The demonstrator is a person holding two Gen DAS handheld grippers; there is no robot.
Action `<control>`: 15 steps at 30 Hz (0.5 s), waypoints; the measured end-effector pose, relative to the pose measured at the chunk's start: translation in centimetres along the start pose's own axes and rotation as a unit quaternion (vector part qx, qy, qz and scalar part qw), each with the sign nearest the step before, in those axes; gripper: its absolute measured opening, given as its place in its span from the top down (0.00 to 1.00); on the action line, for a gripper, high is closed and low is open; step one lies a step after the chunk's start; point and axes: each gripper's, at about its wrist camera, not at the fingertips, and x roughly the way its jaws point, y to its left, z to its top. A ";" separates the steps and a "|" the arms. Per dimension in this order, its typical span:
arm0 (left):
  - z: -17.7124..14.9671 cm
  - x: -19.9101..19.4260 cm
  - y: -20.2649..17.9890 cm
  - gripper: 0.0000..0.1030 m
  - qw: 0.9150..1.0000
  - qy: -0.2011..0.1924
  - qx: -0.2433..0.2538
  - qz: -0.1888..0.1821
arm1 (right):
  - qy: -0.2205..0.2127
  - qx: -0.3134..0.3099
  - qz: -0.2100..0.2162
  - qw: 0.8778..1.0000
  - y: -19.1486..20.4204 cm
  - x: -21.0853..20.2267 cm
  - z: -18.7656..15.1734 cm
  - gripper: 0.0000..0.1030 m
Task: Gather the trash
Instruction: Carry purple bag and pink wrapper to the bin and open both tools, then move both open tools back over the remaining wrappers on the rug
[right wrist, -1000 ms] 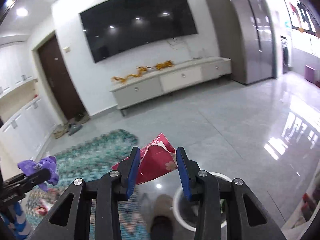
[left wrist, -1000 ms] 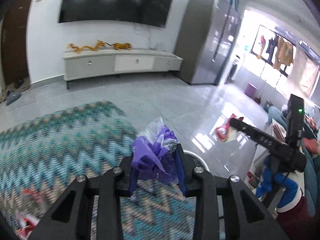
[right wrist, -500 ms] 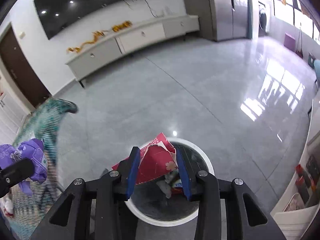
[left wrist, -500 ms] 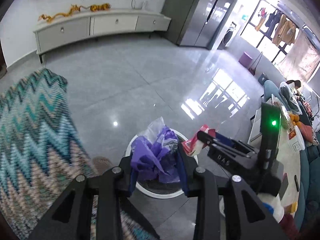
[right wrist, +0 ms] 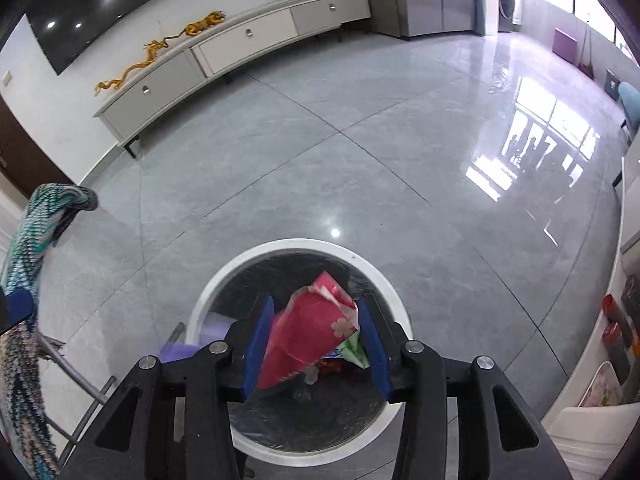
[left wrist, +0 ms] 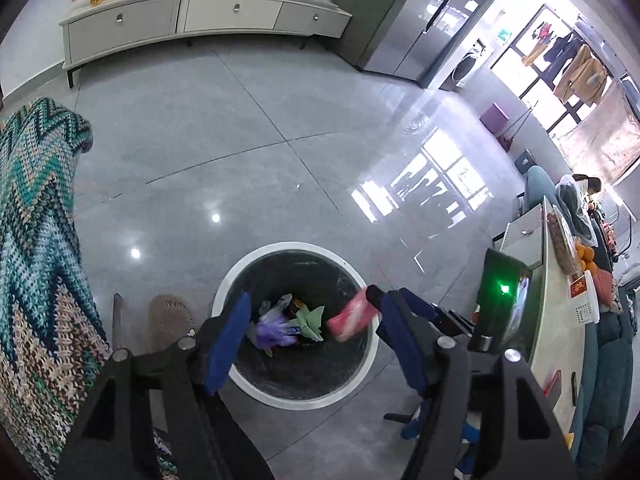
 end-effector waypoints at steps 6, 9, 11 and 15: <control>-0.2 -1.8 0.6 0.35 1.000 -0.015 -0.006 0.003 | -0.017 0.020 0.002 1.000 -0.7 -1.1 -0.1 0.26; -0.2 -3.7 0.5 0.35 0.999 -0.041 -0.006 0.011 | -0.026 0.025 0.007 0.999 -0.4 -2.1 0.3 0.26; -0.4 -5.2 0.6 0.35 0.998 -0.059 0.000 0.026 | -0.043 0.029 0.011 0.999 -0.1 -3.4 0.6 0.26; -0.7 -8.3 1.8 0.35 0.995 -0.092 -0.012 0.044 | -0.084 0.033 0.004 0.996 0.5 -6.8 1.3 0.26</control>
